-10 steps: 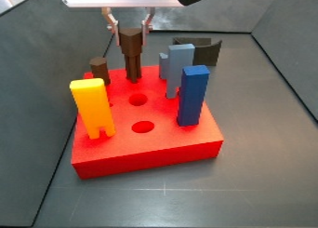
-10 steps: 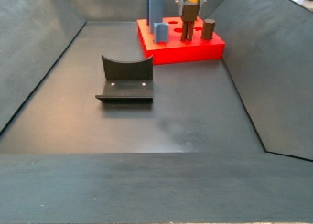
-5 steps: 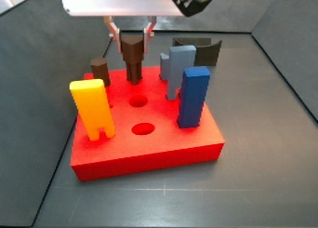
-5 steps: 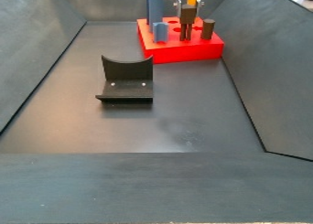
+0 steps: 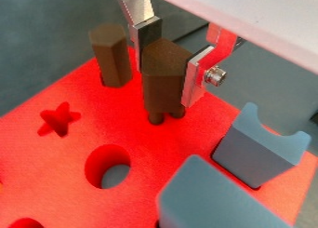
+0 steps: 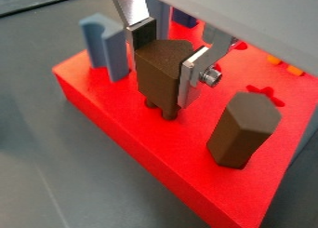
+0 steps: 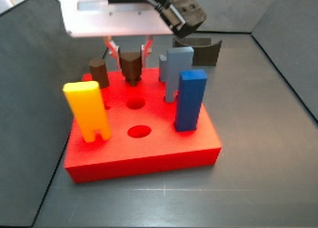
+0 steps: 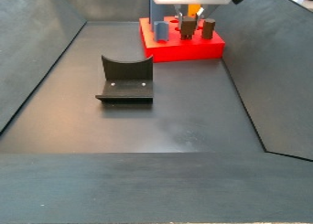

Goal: Pick up the 3 prong object. Move up. Move to above the board. Insert the 3 prong object.
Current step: Insert the 3 prong object.

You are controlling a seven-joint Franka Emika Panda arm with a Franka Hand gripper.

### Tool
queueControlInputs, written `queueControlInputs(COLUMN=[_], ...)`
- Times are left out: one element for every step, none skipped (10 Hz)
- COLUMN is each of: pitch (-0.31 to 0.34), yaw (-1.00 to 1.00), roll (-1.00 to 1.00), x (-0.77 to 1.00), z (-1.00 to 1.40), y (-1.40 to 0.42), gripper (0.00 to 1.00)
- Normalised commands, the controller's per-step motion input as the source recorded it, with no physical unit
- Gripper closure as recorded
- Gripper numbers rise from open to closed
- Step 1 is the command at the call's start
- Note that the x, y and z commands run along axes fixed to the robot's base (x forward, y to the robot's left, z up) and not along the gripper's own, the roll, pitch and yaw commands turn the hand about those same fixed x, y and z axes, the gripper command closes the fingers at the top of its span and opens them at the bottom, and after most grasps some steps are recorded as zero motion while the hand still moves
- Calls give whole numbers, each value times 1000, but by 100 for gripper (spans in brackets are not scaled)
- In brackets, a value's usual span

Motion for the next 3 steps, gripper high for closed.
queueControlInputs(pitch=[-31, 4, 0], yaw=[0, 0, 0], roll=[0, 0, 0], x=[-20, 0, 0], z=[0, 0, 0], y=[0, 0, 0], gripper=[100, 100, 100])
